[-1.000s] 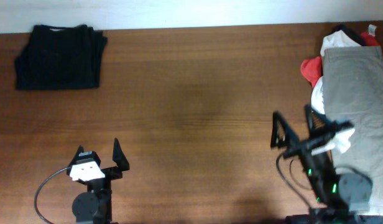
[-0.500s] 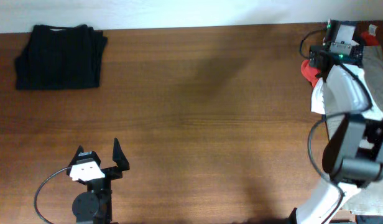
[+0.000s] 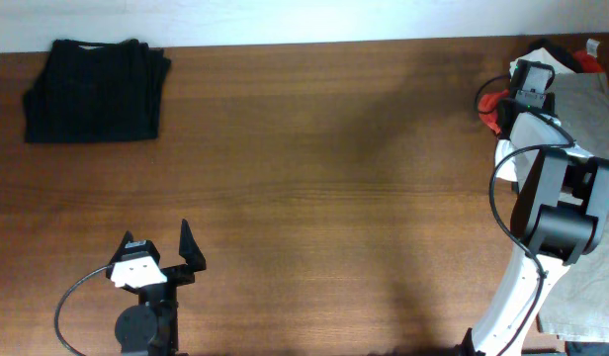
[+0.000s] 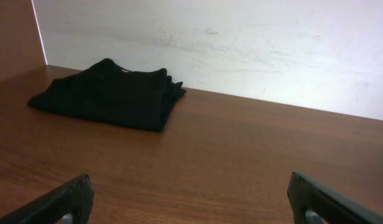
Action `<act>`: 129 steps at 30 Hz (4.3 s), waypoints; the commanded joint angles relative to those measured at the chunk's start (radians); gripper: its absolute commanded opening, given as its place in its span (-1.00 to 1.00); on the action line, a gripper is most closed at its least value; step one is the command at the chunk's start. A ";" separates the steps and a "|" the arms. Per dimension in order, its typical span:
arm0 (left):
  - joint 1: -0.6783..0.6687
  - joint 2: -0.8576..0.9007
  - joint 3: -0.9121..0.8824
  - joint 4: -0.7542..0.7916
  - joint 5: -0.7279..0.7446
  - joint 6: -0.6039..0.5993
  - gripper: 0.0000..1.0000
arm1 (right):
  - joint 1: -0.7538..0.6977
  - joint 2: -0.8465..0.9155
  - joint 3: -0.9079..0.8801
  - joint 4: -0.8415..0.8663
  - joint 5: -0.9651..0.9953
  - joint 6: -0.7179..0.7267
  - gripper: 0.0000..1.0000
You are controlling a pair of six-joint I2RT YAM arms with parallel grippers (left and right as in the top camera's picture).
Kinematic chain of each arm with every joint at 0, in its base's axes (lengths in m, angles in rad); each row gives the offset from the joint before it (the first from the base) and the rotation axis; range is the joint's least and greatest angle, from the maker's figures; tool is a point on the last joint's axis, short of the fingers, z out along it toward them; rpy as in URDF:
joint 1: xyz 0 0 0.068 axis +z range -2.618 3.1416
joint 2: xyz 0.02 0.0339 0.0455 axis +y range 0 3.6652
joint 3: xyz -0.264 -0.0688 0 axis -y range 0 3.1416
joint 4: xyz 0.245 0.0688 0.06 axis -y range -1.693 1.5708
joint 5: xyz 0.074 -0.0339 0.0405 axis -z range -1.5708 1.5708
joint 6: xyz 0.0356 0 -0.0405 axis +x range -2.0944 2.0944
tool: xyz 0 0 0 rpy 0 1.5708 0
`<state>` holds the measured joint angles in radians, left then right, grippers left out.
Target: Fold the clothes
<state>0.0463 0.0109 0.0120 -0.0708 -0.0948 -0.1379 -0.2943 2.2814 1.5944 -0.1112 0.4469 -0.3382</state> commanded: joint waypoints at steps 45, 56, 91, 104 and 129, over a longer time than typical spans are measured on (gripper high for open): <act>0.004 -0.004 -0.003 -0.002 -0.007 0.009 0.99 | 1.277 -0.234 0.023 -0.156 -0.369 0.785 -0.93; 0.004 -0.004 -0.003 -0.002 -0.007 0.009 0.99 | 1.126 -0.320 0.024 -0.182 -0.357 0.781 0.30; 0.004 -0.004 -0.003 -0.002 -0.007 0.009 0.99 | 0.379 -0.313 -0.327 -0.393 -0.465 0.758 -0.92; 0.004 -0.004 -0.003 -0.002 -0.007 0.009 0.99 | 0.379 -0.444 -0.268 -0.412 -0.462 0.758 -0.92; 0.004 -0.004 -0.003 0.193 0.166 0.008 0.99 | 0.058 -0.396 -0.007 -0.663 -0.383 0.736 0.97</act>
<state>0.0528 0.0116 0.0101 0.0669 -0.0120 -0.1379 -0.2379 1.9141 1.5707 -0.7746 0.0521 0.4034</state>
